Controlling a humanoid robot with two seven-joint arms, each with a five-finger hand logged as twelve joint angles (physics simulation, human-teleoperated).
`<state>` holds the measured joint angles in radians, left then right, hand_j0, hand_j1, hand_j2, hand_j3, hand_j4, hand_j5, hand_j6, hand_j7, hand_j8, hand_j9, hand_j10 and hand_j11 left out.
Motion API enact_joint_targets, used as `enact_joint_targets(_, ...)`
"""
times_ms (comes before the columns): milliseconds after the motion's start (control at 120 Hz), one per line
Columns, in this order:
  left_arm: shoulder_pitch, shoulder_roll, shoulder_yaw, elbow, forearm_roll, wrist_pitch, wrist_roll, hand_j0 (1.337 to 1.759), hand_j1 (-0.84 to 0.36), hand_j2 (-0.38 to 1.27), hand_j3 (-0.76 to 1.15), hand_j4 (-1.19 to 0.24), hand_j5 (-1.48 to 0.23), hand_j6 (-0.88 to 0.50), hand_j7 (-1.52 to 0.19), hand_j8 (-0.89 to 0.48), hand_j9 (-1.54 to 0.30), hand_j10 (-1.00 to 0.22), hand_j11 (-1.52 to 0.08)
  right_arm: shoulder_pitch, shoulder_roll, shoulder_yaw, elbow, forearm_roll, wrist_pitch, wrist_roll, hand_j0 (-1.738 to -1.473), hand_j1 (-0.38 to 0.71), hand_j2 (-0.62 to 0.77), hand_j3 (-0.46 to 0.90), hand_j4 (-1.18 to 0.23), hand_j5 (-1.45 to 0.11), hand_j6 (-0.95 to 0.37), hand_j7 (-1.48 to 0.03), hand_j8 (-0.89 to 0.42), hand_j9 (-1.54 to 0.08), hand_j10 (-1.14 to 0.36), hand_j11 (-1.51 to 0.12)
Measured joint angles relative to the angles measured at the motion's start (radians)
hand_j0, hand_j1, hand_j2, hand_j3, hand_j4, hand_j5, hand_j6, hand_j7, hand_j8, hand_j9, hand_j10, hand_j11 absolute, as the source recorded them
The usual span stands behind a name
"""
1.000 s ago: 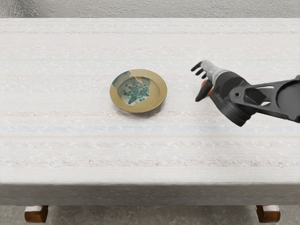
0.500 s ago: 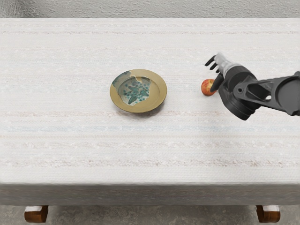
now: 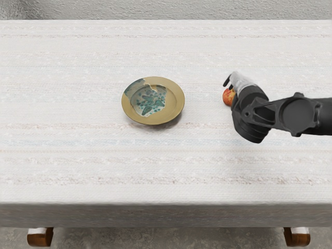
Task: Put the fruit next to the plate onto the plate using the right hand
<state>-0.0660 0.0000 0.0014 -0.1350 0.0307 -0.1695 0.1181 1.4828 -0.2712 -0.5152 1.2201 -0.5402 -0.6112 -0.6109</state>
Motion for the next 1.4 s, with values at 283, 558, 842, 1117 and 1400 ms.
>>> enact_joint_targets(283,0.000,0.000,0.000,0.000,0.000,0.000,0.000,1.658,0.07,0.05,0.00,-0.23,-0.30,-0.23,-0.30,-0.23,-0.30,-0.23,-0.30,0.022,0.008,-0.012,-0.047,-0.002,0.000,0.000,-1.658,0.15,-0.08,0.00,-0.42,-0.54,-0.42,-0.54,-0.39,-0.54,-0.42,-0.54)
enact_joint_targets(558,0.000,0.000,0.000,0.000,0.000,0.000,0.000,1.658,0.07,0.05,0.00,-0.23,-0.30,-0.23,-0.30,-0.23,-0.30,-0.23,-0.30,-0.044,0.096,-0.014,-0.231,-0.010,0.000,0.000,-1.658,0.11,-0.07,0.00,-0.38,-0.50,-0.38,-0.50,-0.38,-0.50,-0.38,-0.50)
enact_joint_targets(842,0.000,0.000,0.000,0.000,0.000,0.000,0.000,1.658,0.07,0.05,0.00,-0.23,-0.30,-0.23,-0.30,-0.23,-0.30,-0.23,-0.30,-0.108,0.140,-0.013,-0.303,-0.011,0.000,0.000,-1.658,0.07,-0.07,0.00,-0.35,-0.46,-0.35,-0.46,-0.35,-0.46,-0.35,-0.46)
enact_joint_targets(1117,0.000,0.000,0.000,0.000,0.000,0.000,0.000,1.658,0.07,0.05,0.00,-0.23,-0.30,-0.23,-0.30,-0.23,-0.30,-0.23,-0.30,-0.134,0.190,-0.014,-0.376,-0.012,0.000,0.000,-1.658,0.06,-0.07,0.00,-0.35,-0.45,-0.35,-0.45,-0.35,-0.45,-0.35,-0.45)
enact_joint_targets(1400,0.000,0.000,0.000,0.000,0.000,0.000,0.000,1.658,0.07,0.05,0.00,-0.23,-0.30,-0.23,-0.30,-0.23,-0.30,-0.23,-0.30,-0.158,0.219,-0.014,-0.419,-0.011,0.000,0.000,-1.658,0.06,-0.07,0.00,-0.34,-0.45,-0.35,-0.45,-0.35,-0.45,-0.34,-0.45)
